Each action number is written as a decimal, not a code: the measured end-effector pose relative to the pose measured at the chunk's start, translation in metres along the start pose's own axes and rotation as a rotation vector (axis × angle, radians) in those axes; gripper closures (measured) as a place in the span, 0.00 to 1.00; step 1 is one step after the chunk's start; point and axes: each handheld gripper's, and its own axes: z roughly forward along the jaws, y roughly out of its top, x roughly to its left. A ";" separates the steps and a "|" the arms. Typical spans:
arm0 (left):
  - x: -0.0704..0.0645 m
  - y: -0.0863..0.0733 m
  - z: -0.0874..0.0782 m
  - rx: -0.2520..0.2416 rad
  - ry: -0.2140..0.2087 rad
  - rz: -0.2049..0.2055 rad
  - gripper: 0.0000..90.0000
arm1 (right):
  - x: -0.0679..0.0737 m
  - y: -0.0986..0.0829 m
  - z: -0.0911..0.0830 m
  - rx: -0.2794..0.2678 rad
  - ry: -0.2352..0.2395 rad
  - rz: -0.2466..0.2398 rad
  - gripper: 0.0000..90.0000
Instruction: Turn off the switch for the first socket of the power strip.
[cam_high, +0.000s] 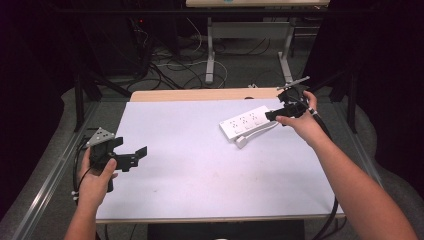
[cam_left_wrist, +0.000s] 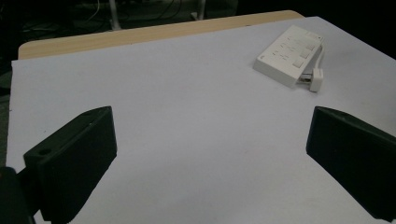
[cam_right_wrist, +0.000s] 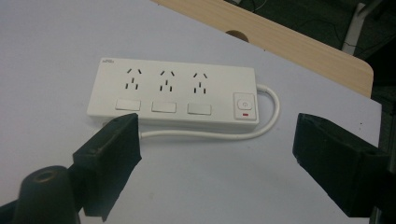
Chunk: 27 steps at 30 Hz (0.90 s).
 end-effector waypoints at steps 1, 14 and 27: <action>0.000 0.000 0.000 0.000 0.000 0.000 0.02 | 0.000 0.000 0.000 0.000 0.000 0.000 0.17; 0.001 0.000 0.000 0.000 0.000 0.001 0.02 | -0.001 0.010 0.015 0.022 0.031 -0.003 0.31; 0.001 0.000 0.000 -0.003 0.001 0.001 0.02 | -0.001 0.016 0.032 0.031 0.047 0.013 0.41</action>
